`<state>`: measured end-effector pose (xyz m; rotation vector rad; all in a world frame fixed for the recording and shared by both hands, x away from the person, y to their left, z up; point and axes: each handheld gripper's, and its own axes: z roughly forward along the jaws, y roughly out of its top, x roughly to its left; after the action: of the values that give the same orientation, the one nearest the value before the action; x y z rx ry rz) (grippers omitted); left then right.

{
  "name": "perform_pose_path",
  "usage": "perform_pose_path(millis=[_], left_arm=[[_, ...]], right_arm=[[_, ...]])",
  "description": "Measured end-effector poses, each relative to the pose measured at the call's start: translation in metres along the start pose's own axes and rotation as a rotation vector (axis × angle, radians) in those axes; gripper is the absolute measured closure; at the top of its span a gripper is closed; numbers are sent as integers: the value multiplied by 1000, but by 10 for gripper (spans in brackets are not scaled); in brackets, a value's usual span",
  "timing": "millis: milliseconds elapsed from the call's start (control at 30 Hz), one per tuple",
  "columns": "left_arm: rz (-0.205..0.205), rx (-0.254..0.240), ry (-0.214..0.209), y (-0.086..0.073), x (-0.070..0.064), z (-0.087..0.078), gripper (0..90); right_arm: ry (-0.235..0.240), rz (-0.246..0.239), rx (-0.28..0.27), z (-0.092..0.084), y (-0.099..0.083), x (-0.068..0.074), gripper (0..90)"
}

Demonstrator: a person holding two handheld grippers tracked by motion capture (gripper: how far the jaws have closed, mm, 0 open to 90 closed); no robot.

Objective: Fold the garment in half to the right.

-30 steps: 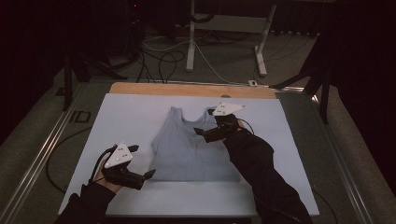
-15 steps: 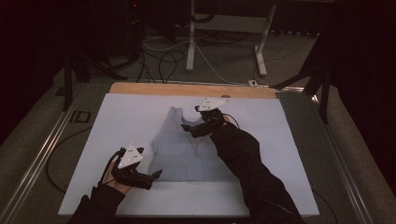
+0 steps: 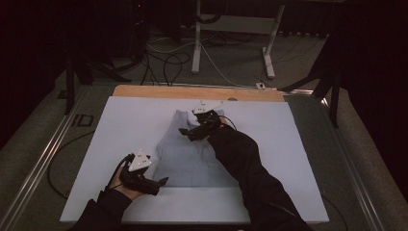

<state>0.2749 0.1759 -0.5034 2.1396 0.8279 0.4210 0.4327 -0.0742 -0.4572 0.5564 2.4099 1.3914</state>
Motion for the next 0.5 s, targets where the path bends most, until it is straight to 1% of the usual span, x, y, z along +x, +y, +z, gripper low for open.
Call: perform_pose_path(millis=[100,200,233,267,333,433,467,500], left_arm=[[-12,20,-9,-3,2,4,3],[-19,50,-18,-6,3,7,6],[-18,66,-29,-6,4,9,16],[-12,70,-31,-7,4,9,25],[-13,83,-38,-8,4,11,45],[-25,101,-44,-10,5,14,117],[-25,108,-44,-10,5,15,136],[-25,112,-46,-10,5,15,164]], right_arm=[[7,7,4,4,0,1,84],[8,-4,11,7,0,1,84],[9,-1,10,8,0,1,84],[11,10,10,9,1,2,84],[11,-5,15,9,1,2,84],[15,9,12,11,1,2,84],[16,0,17,12,1,1,84],[18,0,18,12,1,1,84]])
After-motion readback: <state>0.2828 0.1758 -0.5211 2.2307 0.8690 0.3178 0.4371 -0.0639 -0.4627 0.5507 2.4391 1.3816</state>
